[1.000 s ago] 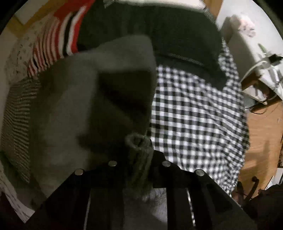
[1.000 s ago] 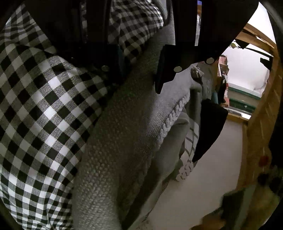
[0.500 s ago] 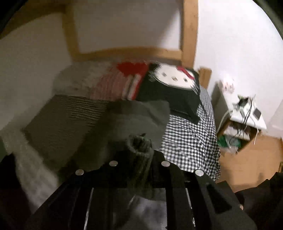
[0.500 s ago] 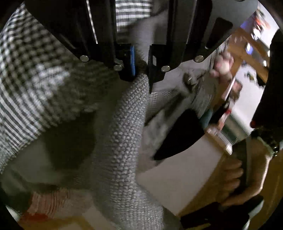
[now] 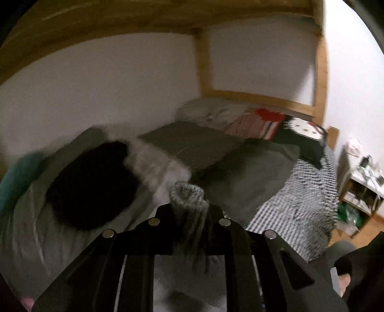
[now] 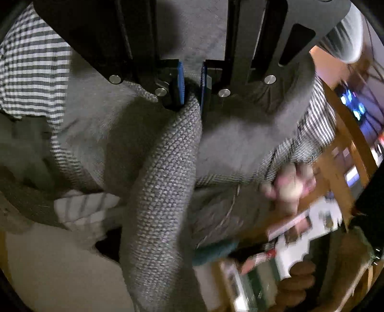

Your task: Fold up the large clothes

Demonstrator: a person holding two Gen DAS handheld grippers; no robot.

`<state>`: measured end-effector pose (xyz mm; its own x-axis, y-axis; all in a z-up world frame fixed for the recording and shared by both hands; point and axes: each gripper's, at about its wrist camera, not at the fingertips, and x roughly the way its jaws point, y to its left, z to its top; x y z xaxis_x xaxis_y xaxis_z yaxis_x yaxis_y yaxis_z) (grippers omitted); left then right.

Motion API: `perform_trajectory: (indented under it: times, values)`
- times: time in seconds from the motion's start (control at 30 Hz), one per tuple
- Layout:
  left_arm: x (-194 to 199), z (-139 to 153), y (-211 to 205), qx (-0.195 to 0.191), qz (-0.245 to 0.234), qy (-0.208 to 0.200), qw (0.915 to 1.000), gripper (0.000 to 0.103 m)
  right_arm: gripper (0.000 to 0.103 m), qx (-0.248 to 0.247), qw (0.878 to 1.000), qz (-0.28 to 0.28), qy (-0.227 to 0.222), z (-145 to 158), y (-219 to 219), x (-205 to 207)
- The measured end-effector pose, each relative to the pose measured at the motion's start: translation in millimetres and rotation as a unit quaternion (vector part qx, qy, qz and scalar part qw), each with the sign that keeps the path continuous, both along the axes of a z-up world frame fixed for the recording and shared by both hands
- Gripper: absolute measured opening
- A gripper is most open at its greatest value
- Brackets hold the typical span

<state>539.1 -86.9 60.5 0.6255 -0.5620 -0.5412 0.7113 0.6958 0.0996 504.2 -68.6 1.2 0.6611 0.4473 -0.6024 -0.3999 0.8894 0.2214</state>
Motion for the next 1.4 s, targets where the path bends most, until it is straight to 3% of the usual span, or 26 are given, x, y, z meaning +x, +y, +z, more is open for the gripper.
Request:
perform_trajectory:
  times: [0.17, 0.23, 0.3, 0.33, 0.37, 0.4, 0.47, 0.53, 0.57, 0.6, 0.67, 0.7, 0.77, 0.8, 0.83, 1.0, 1.03, 1.1, 1.17, 1.2, 1.23, 1.27, 1.33, 1.4]
  values:
    - [9, -81, 100, -0.011, 0.105, 0.02, 0.9942, 0.014, 0.011, -0.117, 0.992, 0.031, 0.038, -51, 86, 10]
    - [11, -112, 138, -0.025, 0.154, 0.026, 0.9874, 0.018, 0.012, -0.164, 0.986, 0.024, 0.022, -61, 104, 5]
    - [8, -135, 180, -0.057, 0.22, 0.031, 0.9734, 0.046, 0.012, -0.2, 0.98, 0.018, 0.008, -62, 111, 2]
    - [2, -137, 194, -0.075, 0.242, 0.024, 0.9669, 0.053, 0.012, -0.224, 0.974, 0.021, 0.001, -63, 117, 0]
    - [-7, -133, 211, -0.099, 0.269, 0.003, 0.958, 0.073, 0.012, -0.271, 0.962, 0.025, -0.019, -65, 128, -5]
    - [-19, -121, 226, -0.13, 0.289, -0.025, 0.9481, 0.085, 0.012, -0.301, 0.953, 0.027, -0.034, -67, 136, -9]
    - [-35, -89, 250, -0.186, 0.301, -0.056, 0.9339, 0.096, 0.013, -0.392, 0.916, 0.027, -0.084, -74, 159, -20]
    - [-33, -66, 257, -0.226, 0.293, -0.019, 0.9289, 0.097, 0.013, -0.458, 0.88, 0.028, -0.12, -87, 175, -30]
    - [-15, -63, 251, -0.248, 0.263, 0.072, 0.9297, 0.097, 0.013, -0.474, 0.871, 0.026, -0.127, -92, 180, -32]
    - [0, -71, 239, -0.255, 0.235, 0.149, 0.9259, 0.097, 0.013, -0.474, 0.87, 0.025, -0.129, -93, 180, -32]
    - [37, -116, 189, -0.232, 0.171, 0.329, 0.8991, 0.097, 0.013, -0.475, 0.87, 0.025, -0.131, -93, 180, -32]
    - [45, -135, 170, -0.205, 0.16, 0.363, 0.8948, 0.097, 0.013, -0.476, 0.869, 0.025, -0.131, -93, 180, -31]
    - [64, -185, 134, -0.108, 0.167, 0.419, 0.8861, 0.097, 0.013, -0.48, 0.867, 0.022, -0.131, -89, 182, -30]
    - [74, -214, 121, -0.056, 0.175, 0.457, 0.8702, 0.095, 0.013, -0.481, 0.866, 0.022, -0.131, -89, 183, -30]
    - [77, -228, 117, -0.035, 0.18, 0.481, 0.8576, 0.093, 0.013, -0.479, 0.868, 0.023, -0.128, -89, 182, -29]
    - [49, -213, 137, 0.014, 0.147, 0.486, 0.8612, 0.093, 0.016, -0.458, 0.88, 0.031, -0.122, -82, 172, -30]
    - [42, -211, 147, 0.014, 0.153, 0.483, 0.8621, 0.093, 0.022, -0.452, 0.883, 0.035, -0.122, -78, 170, -31]
    - [24, -199, 166, 0.001, 0.181, 0.469, 0.8643, 0.093, 0.048, -0.418, 0.9, 0.047, -0.117, -64, 158, -36]
    - [10, -201, 194, -0.024, 0.206, 0.455, 0.8658, 0.093, 0.093, -0.34, 0.932, 0.074, -0.105, -40, 133, -40]
    - [4, -205, 204, -0.044, 0.215, 0.451, 0.8649, 0.093, 0.099, -0.291, 0.946, 0.099, -0.103, -26, 119, -41]
    - [-2, -212, 212, -0.059, 0.225, 0.449, 0.8625, 0.093, 0.099, -0.234, 0.958, 0.13, -0.104, -7, 101, -37]
    - [-5, -216, 215, -0.071, 0.233, 0.447, 0.8607, 0.093, 0.099, -0.22, 0.959, 0.141, -0.108, 3, 92, -29]
    - [-21, -225, 221, -0.107, 0.248, 0.436, 0.8588, 0.093, 0.099, -0.207, 0.95, 0.197, -0.127, 21, 82, -5]
    - [-33, -226, 222, -0.132, 0.26, 0.408, 0.8653, 0.093, 0.099, -0.191, 0.918, 0.322, -0.128, 31, 81, 35]
